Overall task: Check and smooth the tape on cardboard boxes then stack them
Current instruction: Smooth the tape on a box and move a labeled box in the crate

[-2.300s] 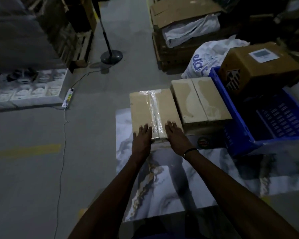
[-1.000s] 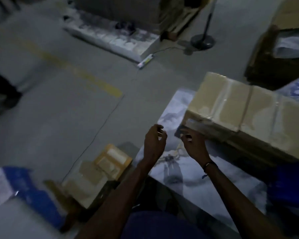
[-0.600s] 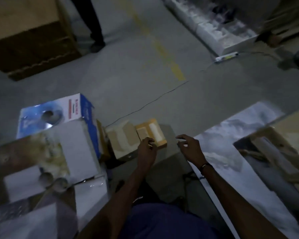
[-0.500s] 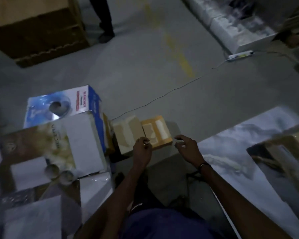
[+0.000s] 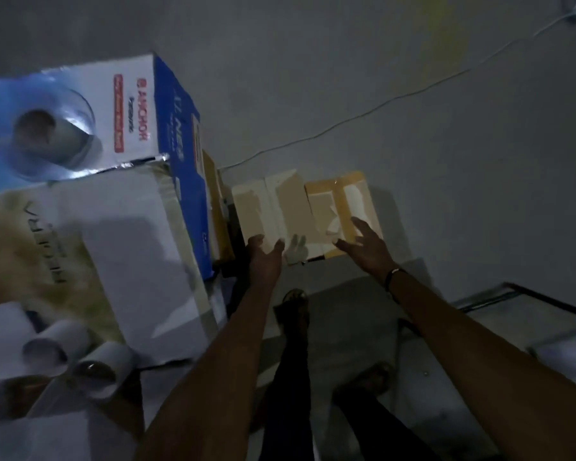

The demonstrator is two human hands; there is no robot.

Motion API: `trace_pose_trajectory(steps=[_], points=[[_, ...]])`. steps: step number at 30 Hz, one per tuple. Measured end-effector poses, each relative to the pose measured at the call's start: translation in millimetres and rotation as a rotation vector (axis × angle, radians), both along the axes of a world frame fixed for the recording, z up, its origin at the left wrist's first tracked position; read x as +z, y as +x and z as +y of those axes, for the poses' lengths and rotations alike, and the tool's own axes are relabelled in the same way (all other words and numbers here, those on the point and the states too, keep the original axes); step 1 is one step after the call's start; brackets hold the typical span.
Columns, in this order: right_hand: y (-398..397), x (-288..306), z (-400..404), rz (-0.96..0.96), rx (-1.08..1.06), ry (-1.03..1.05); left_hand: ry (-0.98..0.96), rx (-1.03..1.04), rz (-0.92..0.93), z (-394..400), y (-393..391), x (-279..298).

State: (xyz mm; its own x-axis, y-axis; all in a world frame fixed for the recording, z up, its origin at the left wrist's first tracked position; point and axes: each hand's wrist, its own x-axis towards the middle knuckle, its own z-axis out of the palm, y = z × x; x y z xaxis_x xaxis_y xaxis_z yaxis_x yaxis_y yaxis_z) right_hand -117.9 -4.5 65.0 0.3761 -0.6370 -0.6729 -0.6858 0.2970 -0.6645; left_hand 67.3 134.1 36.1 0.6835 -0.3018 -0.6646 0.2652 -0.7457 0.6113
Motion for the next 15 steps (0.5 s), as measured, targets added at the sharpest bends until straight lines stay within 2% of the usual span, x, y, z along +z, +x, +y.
trace_pose_trajectory(steps=[8,13,15], points=[[64,-194,-23,0.01,0.076,0.051,0.016,0.345,-0.039,-22,58,-148],[90,-265,-18,-0.031,0.067,0.192,0.108,0.366,-0.059,-2,83,-230],[91,-286,-17,-0.081,0.06,0.215,0.049,0.364,-0.02,-1,81,-233]])
